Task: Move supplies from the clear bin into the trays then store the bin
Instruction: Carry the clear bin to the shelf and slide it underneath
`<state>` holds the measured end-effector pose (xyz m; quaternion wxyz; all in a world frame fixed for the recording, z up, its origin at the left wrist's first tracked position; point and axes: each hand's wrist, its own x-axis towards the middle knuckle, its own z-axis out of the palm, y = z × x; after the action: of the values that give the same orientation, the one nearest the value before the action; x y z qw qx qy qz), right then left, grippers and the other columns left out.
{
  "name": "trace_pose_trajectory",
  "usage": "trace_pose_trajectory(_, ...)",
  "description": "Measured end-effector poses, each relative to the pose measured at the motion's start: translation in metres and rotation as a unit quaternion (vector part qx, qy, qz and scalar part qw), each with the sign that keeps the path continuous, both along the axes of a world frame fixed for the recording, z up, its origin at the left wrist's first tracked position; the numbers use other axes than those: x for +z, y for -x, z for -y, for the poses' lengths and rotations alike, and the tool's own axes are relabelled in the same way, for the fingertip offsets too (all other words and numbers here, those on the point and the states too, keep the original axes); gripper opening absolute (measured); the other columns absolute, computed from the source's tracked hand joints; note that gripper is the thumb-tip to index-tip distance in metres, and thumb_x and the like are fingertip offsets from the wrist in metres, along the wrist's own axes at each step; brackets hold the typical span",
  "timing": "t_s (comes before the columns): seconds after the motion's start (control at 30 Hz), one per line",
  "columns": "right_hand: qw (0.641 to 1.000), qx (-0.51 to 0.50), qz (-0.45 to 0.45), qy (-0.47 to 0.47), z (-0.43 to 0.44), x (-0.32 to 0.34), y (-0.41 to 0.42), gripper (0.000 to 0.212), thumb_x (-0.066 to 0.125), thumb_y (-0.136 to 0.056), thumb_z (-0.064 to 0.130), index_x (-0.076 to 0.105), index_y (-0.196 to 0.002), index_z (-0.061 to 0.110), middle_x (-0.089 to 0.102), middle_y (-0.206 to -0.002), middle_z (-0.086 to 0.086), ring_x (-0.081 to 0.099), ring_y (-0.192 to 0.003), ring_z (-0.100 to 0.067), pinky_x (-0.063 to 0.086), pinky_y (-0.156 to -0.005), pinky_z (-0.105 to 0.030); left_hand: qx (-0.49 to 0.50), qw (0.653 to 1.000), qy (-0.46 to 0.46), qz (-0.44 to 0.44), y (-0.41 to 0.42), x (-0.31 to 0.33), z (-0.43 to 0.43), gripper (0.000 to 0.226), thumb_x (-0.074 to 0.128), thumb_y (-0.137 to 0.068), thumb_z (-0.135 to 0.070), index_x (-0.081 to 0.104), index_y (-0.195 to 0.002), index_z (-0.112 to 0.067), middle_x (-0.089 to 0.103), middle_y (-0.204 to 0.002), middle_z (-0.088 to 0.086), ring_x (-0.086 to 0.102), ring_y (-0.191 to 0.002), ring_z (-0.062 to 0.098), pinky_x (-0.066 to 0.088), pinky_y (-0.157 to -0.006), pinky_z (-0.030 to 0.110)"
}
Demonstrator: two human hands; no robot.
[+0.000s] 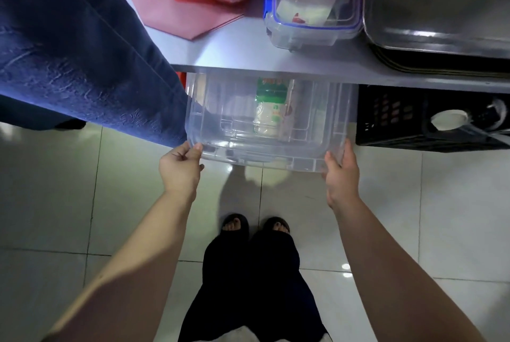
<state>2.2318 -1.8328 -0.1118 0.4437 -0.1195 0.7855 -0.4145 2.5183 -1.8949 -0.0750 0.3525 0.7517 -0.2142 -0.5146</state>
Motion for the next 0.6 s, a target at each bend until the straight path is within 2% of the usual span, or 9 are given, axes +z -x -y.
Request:
trace_pose_trajectory(0.1,1.000,-0.013,0.009,0.013,0.001,0.003,-0.008,0.060,0.053,-0.097,0.014,0.026,-0.147,0.034,0.024,-0.155,0.009,0.031,-0.139,-0.014,0.032,-0.112,-0.049,0.014,1.000,0.024,0.010,0.001,0.001,0.002,0.018,0.058,-0.095,-0.012,0.070,-0.106,-0.018,0.066,-0.094,-0.001,0.055,-0.083,0.014,0.051,-0.081,0.034)
trace_pose_trajectory(0.17,0.999,-0.027,0.011,0.026,0.006,0.005,-0.011,0.060,0.054,-0.096,0.012,0.028,-0.146,0.034,0.026,-0.155,0.009,0.030,-0.139,-0.013,0.032,-0.112,-0.048,0.034,0.999,0.022,0.011,0.002,-0.002,0.003,0.025,0.056,-0.097,-0.012,0.067,-0.119,-0.012,0.068,-0.108,0.001,0.059,-0.091,0.011,0.053,-0.087,0.035)
trace_pose_trajectory(0.23,0.999,-0.028,0.010,0.042,0.010,0.005,-0.013,0.060,0.054,-0.096,0.010,0.030,-0.145,0.035,0.028,-0.153,0.010,0.030,-0.138,-0.011,0.032,-0.112,-0.046,0.057,0.998,0.022,0.007,0.001,-0.005,-0.002,0.027,0.054,-0.097,-0.011,0.065,-0.123,-0.012,0.067,-0.119,0.005,0.059,-0.093,0.009,0.054,-0.091,0.038)
trace_pose_trajectory(0.37,0.999,0.004,-0.012,0.052,0.007,0.002,-0.018,0.058,0.054,-0.096,0.014,0.030,-0.145,0.035,0.029,-0.153,0.009,0.027,-0.138,-0.006,0.027,-0.111,-0.027,0.072,0.997,0.024,0.006,-0.004,-0.010,-0.012,0.030,0.053,-0.098,-0.014,0.059,-0.128,-0.013,0.064,-0.123,0.002,0.058,-0.099,0.009,0.053,-0.087,0.035)
trace_pose_trajectory(0.43,0.999,0.010,-0.002,0.045,0.012,-0.001,-0.018,0.058,0.054,-0.097,0.015,0.030,-0.145,0.035,0.026,-0.155,0.007,0.026,-0.140,-0.010,0.027,-0.110,-0.028,0.066,0.998,0.021,0.006,-0.005,-0.012,-0.004,0.031,0.054,-0.098,-0.018,0.059,-0.129,-0.018,0.067,-0.116,-0.009,0.060,-0.092,0.000,0.052,-0.084,0.033)
trace_pose_trajectory(0.5,0.999,0.003,0.017,0.029,0.021,-0.004,-0.014,0.059,0.055,-0.096,0.016,0.030,-0.145,0.036,0.026,-0.155,0.007,0.030,-0.139,-0.014,0.031,-0.112,-0.038,0.025,1.000,0.013,0.003,-0.003,-0.013,0.009,0.023,0.053,-0.098,-0.022,0.064,-0.117,-0.028,0.068,-0.083,-0.023,0.060,-0.067,-0.008,0.050,-0.081,0.035)
trace_pose_trajectory(0.53,1.000,-0.002,0.024,0.020,0.026,-0.005,-0.012,0.059,0.057,-0.095,0.016,0.031,-0.145,0.036,0.028,-0.154,0.007,0.033,-0.138,-0.015,0.034,-0.111,-0.043,0.005,1.000,0.005,0.002,-0.002,-0.013,0.015,0.021,0.053,-0.098,-0.024,0.066,-0.113,-0.028,0.065,-0.073,-0.023,0.060,-0.060,-0.006,0.050,-0.080,0.034)
trace_pose_trajectory(0.6,0.998,-0.012,0.058,0.018,0.031,-0.006,-0.006,0.060,0.060,-0.093,0.015,0.034,-0.144,0.034,0.036,-0.151,0.003,0.040,-0.134,-0.019,0.041,-0.106,-0.047,-0.003,1.000,-0.014,-0.012,-0.002,-0.012,0.025,0.024,0.053,-0.098,-0.025,0.066,-0.117,-0.019,0.064,-0.079,-0.013,0.065,-0.064,0.002,0.051,-0.083,0.036)
